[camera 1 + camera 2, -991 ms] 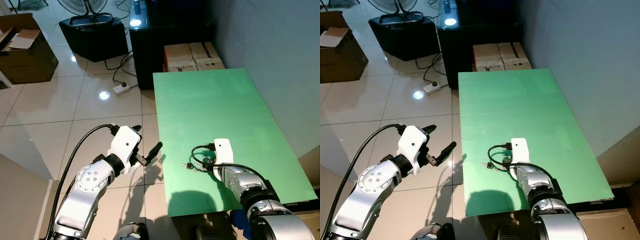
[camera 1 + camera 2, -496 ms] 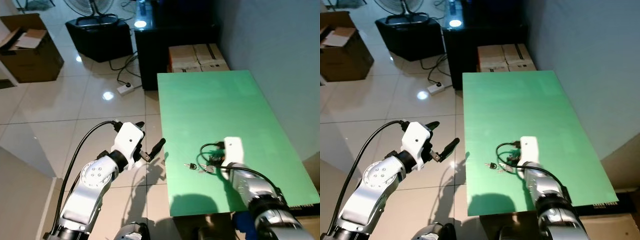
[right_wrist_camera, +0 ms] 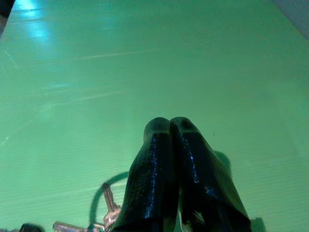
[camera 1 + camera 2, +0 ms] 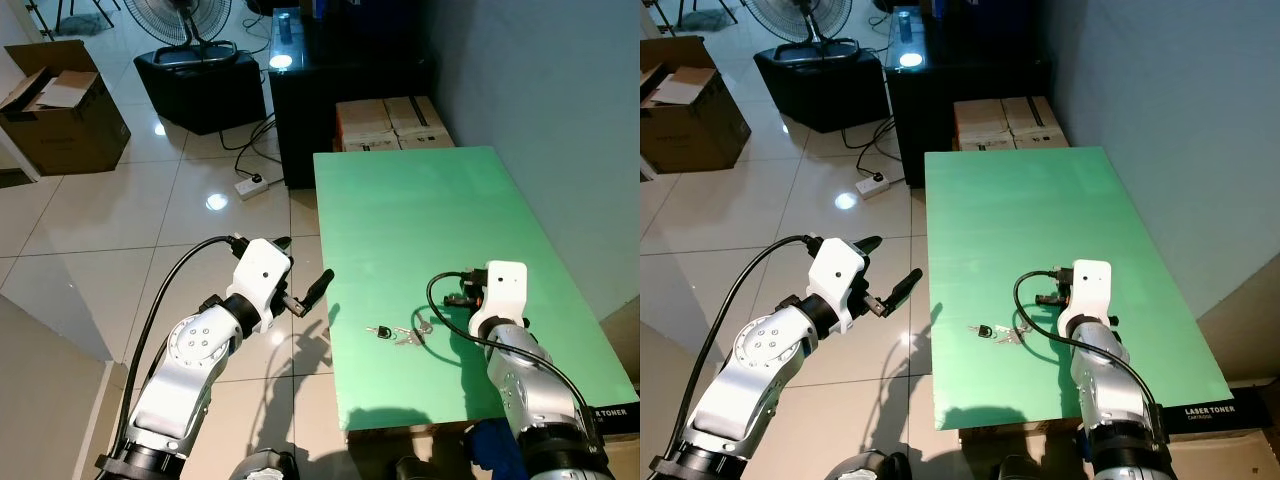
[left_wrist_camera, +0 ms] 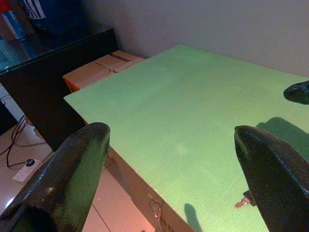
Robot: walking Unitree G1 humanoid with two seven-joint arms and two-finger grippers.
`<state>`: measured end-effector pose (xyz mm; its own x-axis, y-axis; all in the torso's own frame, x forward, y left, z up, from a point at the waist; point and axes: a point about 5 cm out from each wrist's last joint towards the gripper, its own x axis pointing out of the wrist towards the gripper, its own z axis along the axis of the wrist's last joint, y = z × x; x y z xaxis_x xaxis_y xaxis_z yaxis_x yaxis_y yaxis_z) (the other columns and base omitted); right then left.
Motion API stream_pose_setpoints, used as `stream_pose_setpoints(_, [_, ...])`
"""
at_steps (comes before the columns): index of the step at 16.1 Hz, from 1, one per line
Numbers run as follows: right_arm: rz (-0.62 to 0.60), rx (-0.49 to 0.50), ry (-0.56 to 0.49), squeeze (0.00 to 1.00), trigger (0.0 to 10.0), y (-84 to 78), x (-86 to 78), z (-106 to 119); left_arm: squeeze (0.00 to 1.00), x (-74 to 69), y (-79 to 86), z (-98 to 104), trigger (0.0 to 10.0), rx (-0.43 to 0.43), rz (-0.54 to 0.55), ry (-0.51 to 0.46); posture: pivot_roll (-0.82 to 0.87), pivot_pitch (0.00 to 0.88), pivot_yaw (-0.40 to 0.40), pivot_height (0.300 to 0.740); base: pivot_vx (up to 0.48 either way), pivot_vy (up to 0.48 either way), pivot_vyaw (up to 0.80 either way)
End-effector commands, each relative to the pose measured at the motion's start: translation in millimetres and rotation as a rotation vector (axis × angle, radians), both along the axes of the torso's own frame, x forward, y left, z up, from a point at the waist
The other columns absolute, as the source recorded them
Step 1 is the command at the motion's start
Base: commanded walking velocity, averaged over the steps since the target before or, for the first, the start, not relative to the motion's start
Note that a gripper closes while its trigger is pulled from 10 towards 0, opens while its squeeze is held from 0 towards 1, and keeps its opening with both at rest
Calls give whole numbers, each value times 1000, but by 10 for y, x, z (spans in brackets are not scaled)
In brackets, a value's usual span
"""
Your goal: Hang keys on a hook
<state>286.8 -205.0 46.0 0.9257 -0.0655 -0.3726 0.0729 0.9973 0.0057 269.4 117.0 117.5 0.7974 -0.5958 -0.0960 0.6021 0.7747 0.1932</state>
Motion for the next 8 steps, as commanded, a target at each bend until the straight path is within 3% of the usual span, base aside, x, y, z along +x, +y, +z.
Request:
stream_pose_setpoints(1, [0, 25, 10, 0, 118, 25, -13, 13, 0, 25, 19, 7, 10000, 23, 4, -12, -105, 47, 67, 740, 0, 0, 0])
stream_pose_setpoints(2, [13, 35, 28, 0, 3412, 58, -25, 12, 0, 27, 23, 6, 10000, 30, 1, -13, -104, 49, 67, 740, 0, 0, 0])
stream_pose_setpoints(3, [32, 111, 65, 1000, 10000, 140, -40, -16, 0, 19, 22, 2, 10000, 50, -16, -14, -100, 49, 69, 740, 0, 0, 0])
stream_pose_setpoints(5, [17, 146, 188, 1000, 10000, 199, -84, -113, 0, 9, 19, 5, 10000, 51, -29, -16, -93, 51, 61, 740, 0, 0, 0])
stream_pose_setpoints(8, [30, 183, 274, 1000, 10000, 293, -110, -134, 0, -4, 22, -3, 10000, 53, -30, -17, -89, 46, 44, 740, 0, 0, 0])
